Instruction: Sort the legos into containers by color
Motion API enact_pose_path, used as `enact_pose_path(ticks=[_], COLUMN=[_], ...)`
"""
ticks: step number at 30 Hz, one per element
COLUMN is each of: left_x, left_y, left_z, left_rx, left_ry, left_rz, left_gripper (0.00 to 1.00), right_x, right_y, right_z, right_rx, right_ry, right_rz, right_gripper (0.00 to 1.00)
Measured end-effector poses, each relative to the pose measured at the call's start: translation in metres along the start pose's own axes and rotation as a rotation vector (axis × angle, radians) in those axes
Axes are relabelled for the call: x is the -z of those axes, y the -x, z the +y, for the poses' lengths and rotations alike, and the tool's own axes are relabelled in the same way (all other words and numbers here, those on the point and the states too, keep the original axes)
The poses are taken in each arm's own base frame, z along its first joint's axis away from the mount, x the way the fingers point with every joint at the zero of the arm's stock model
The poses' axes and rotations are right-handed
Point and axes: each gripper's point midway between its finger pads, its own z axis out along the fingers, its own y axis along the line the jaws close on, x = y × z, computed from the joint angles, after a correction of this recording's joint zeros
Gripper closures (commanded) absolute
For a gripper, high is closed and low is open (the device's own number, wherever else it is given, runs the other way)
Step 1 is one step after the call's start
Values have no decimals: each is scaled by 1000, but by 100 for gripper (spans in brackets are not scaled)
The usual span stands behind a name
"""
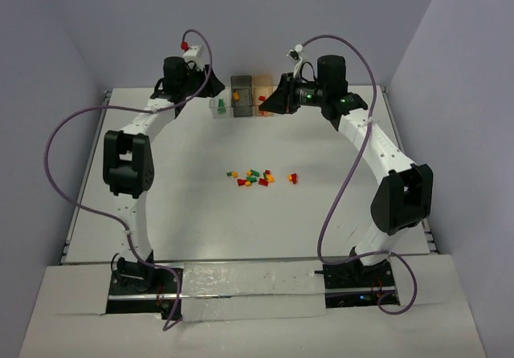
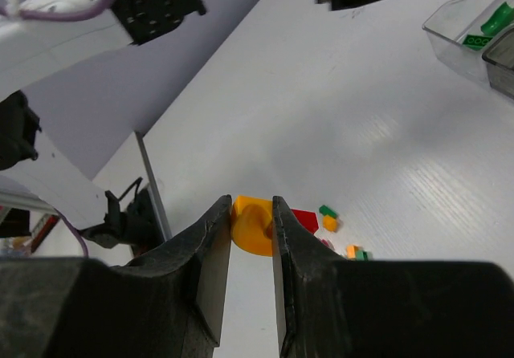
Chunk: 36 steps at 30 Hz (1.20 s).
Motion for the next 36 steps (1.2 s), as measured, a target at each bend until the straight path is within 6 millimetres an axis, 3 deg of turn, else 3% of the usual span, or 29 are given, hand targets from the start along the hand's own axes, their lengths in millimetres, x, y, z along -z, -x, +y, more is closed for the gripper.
enact_pose_path(ticks=[7, 10, 12, 18, 27, 36], left_x=[111, 146, 159, 176, 205, 210], left_y=[38, 32, 20, -7, -10, -7], left_z=[-130, -178, -196, -205, -222, -228], left_rx=[-1, -25, -30, -56, -218, -253], left_ry=[-404, -588, -676, -809, -992, -1023], left_rz=[-117, -131, -115, -49, -70, -88], left_gripper=[46, 45, 46, 45, 43, 43], right_x=[-2, -1, -2, -2, 6, 5], right_y=[-1, -1, 3, -3, -8, -15], right_z=[-1, 0, 0, 1, 20, 38], right_rx=[-159, -278, -348, -564, -679, -681], right_ry=[43, 95, 134, 223, 339, 389], right_rz=[-54, -79, -96, -97, -39, 21], right_gripper=[100, 100, 100, 100, 100, 100])
